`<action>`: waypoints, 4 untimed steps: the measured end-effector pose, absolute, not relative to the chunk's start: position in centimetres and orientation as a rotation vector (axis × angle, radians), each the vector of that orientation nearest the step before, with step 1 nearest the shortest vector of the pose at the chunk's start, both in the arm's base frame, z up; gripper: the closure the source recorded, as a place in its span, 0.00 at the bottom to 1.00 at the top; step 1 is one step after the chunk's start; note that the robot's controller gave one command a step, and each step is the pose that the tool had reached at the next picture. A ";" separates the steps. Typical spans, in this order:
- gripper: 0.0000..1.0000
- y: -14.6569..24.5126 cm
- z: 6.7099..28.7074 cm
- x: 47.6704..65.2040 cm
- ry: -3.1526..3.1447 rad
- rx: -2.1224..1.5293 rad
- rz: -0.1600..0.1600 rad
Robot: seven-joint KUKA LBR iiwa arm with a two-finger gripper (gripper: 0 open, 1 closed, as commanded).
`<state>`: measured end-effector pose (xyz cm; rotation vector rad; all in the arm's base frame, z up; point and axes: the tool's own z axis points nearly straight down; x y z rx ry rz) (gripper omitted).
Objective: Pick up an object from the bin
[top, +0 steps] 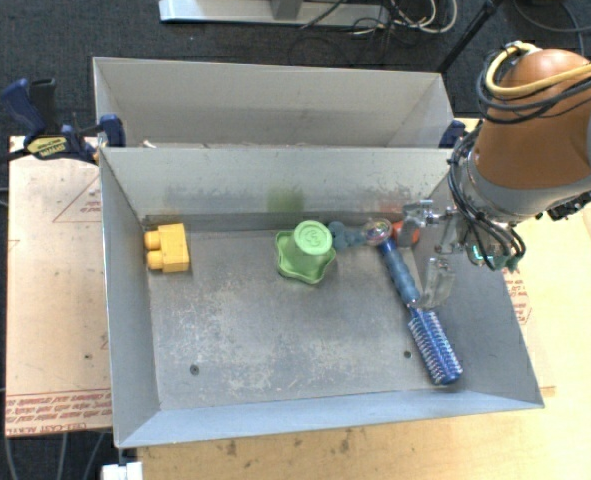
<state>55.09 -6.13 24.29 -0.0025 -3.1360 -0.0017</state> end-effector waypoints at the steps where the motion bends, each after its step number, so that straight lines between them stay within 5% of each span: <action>1: 0.00 -9.1 9.7 58.3 -3.102 0.478 -0.004; 2: 0.00 -15.1 7.3 60.2 -3.022 0.886 -0.001; 3: 1.00 -14.7 7.1 60.1 -3.018 0.897 -0.009; 4: 1.00 -11.8 22.9 58.1 -3.006 0.944 0.005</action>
Offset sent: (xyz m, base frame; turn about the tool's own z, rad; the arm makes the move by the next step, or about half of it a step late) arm 0.0328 -0.0297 -0.1425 -0.3093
